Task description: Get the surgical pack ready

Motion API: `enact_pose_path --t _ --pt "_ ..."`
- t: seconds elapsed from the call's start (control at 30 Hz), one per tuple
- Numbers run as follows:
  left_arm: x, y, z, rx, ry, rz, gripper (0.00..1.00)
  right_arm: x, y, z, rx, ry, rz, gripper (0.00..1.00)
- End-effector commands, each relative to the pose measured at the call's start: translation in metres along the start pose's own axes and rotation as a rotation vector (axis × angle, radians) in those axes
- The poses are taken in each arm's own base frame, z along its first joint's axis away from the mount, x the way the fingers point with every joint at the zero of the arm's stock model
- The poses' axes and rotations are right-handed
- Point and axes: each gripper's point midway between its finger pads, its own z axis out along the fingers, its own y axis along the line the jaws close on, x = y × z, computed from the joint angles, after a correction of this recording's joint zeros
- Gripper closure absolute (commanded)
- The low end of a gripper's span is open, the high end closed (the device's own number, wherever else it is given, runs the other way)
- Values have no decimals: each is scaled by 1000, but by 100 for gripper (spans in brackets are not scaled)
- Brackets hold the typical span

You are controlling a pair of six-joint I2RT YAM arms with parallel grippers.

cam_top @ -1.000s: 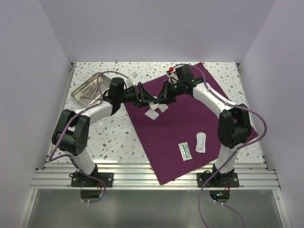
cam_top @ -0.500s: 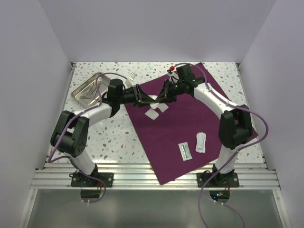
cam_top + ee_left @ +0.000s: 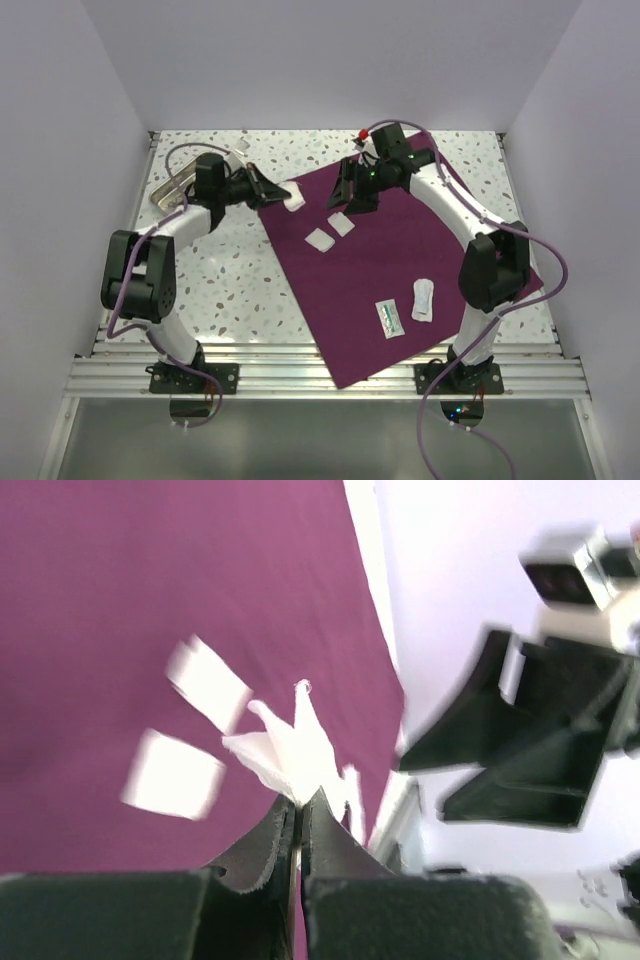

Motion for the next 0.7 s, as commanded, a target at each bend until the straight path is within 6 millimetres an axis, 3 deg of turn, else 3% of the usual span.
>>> enact_pose_path --t 0.0,0.03,0.07,0.1,0.17,0.23,0.27,0.37,0.43,0.67 --pt "-56 21 -15 -55 -69 120 100 -2 -14 -11 106 12 -70 38" --pt "-67 28 -18 -70 -87 124 100 -2 -18 -10 114 16 -75 37" --pt "-93 31 -27 -79 -135 136 100 -2 -20 -9 120 19 -75 37" --pt "-96 43 -22 -93 -127 120 100 -2 -23 -9 123 21 -71 37" --pt "-135 60 -42 -122 -211 110 100 -1 -28 -7 127 32 -65 37" --pt "-157 95 -47 -162 -241 60 100 -1 -32 -6 131 40 -59 36" --pt "-168 93 -54 -164 -263 68 100 -3 -33 -8 130 37 -59 36" --pt "-187 136 -64 -219 -296 1 100 -5 -39 -7 140 46 -53 36" --pt "-196 149 -73 -238 -322 -23 100 -6 -43 -6 143 48 -45 36" --pt "-213 187 -73 -315 -330 -53 100 -9 -58 -2 156 59 -19 36"
